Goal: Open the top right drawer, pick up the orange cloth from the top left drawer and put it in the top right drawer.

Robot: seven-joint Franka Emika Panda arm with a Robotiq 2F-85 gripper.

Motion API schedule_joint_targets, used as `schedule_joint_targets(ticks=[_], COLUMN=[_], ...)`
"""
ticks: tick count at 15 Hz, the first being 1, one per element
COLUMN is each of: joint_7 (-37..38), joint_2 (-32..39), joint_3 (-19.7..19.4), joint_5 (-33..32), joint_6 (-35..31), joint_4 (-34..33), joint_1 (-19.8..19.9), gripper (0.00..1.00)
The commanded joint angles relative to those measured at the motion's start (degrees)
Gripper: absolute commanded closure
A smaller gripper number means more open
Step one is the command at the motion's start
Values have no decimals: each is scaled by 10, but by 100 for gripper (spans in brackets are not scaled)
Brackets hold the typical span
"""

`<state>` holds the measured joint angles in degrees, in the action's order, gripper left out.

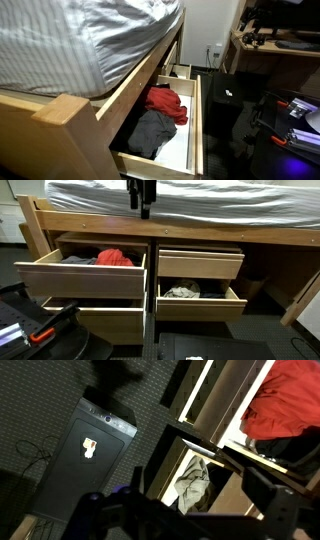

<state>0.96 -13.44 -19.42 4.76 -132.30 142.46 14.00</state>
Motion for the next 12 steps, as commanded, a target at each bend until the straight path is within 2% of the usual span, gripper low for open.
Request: schedule_joint_targets(ticks=[1, 2, 3, 5, 9, 12], joint_7=[1, 1, 0, 0, 4, -44], joint_2=[111, 122, 84, 116, 131, 218], joint_3=[10, 13, 16, 19, 20, 23], joint_5=[35, 36, 25, 29, 32, 156], joint_6=[0, 27, -1, 4, -1, -74], joint_4=[-46, -55, -23, -38, -50, -88], joint_1=[-3, -1, 5, 4, 3, 2], gripper=[0, 0, 0, 0, 0, 0])
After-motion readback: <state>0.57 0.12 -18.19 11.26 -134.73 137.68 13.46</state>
